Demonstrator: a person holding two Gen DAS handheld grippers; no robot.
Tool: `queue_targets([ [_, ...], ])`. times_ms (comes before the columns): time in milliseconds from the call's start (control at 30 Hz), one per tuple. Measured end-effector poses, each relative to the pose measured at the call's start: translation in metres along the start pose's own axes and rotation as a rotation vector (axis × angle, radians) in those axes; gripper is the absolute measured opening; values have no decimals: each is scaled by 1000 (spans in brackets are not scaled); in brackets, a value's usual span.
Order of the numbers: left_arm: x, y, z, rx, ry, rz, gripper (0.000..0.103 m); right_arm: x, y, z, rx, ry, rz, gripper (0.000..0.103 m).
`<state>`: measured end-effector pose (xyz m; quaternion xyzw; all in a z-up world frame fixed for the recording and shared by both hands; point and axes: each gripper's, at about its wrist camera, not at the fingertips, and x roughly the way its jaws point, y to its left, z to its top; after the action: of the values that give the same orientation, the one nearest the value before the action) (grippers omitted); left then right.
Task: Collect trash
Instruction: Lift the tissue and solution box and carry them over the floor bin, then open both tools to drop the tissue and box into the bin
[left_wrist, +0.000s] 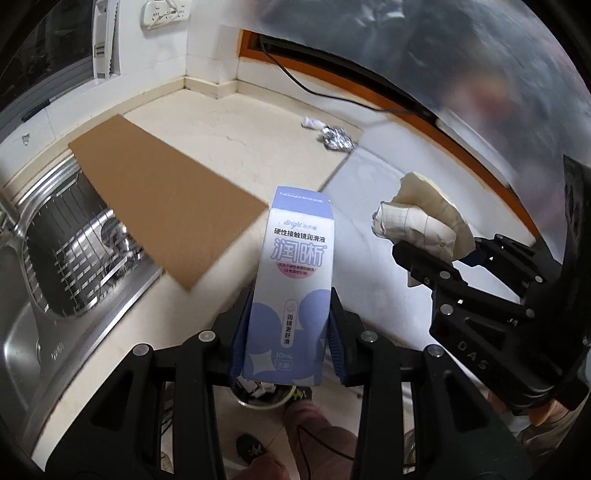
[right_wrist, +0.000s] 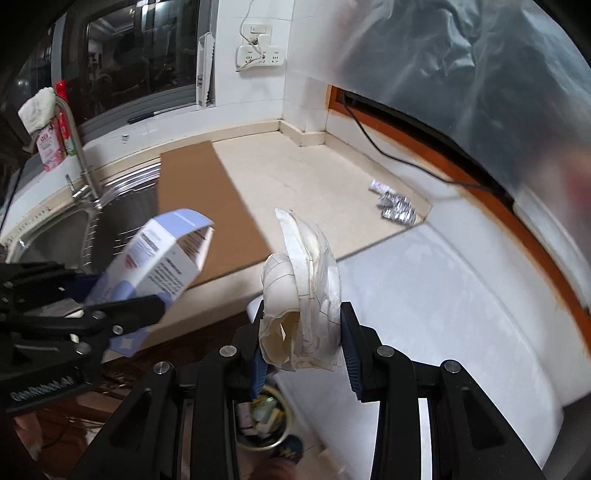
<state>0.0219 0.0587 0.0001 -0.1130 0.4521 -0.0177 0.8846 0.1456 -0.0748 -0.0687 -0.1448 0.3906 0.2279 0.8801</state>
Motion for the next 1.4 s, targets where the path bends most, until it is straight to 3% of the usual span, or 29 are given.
queue_targets([
  [267,-5,4,-78,65,63,-36,33,-34,39,-92,133,55,85,34],
  [633,59,27,-167,50,231,-23,33,15,72,-221,273,262,154,35],
  [800,115,37,-208,31,298,-8,33,68,73,-271,352,332,182,36],
  [1033,223,68,-262,-17,362,-3,34,180,68,-338,429,407,201,39],
  [1233,305,94,-284,-53,388,25,34,263,74,-393,471,452,216,43],
  [1267,315,98,-287,-50,387,34,35,274,76,-401,477,460,225,46],
  [1333,332,103,-294,-46,397,37,53,292,76,-411,493,472,229,51],
  [1367,344,106,-293,-45,405,40,71,302,76,-419,506,478,230,55],
  [1400,349,111,-293,-46,409,48,80,308,76,-421,513,480,232,56],
])
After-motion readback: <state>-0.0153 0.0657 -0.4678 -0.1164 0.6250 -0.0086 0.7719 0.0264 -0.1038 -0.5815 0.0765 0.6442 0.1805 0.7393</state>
